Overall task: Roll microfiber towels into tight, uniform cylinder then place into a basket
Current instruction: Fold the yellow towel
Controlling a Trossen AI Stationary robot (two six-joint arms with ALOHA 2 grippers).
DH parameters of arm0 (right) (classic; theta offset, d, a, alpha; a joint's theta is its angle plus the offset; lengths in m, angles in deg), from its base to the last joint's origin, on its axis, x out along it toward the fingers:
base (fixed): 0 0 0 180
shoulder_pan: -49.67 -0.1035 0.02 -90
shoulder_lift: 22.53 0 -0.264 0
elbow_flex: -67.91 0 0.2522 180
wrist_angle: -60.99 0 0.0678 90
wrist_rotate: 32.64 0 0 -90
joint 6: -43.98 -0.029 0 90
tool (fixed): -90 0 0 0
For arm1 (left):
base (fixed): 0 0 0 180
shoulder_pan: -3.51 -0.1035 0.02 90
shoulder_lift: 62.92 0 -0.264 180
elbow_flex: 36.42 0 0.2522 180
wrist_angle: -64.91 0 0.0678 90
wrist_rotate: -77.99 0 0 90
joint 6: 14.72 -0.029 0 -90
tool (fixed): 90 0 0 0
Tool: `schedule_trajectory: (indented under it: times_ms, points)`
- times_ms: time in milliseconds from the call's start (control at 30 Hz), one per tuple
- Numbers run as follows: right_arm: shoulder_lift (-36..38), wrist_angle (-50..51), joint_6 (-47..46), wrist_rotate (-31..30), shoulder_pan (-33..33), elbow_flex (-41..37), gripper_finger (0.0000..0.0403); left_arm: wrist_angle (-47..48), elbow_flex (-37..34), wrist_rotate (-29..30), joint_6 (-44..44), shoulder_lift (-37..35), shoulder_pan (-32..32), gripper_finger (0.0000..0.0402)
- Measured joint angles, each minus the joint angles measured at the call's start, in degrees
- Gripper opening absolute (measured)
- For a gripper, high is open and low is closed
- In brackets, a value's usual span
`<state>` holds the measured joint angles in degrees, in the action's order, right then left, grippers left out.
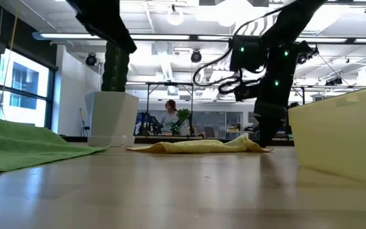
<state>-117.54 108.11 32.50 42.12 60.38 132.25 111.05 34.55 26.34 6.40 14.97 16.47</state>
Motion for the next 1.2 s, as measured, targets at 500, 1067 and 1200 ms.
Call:
schedule_trajectory:
  times_ms: [500,1067,1200]
  points:
    - [1.0,8.8,-0.1,7.4,1.3,4.2,0.0275,-1.2,0.0,-0.2,-1.6,0.0,-6.4,0.0083]
    - [0.0,6.0,5.3,8.4,0.9,4.9,0.0275,-0.5,0.0,-0.8,-8.3,0.0,-7.5,0.0083]
    - [-2.4,6.2,5.3,9.3,0.9,4.9,0.0275,-0.5,0.0,-0.8,-8.2,0.0,-7.5,0.0083]
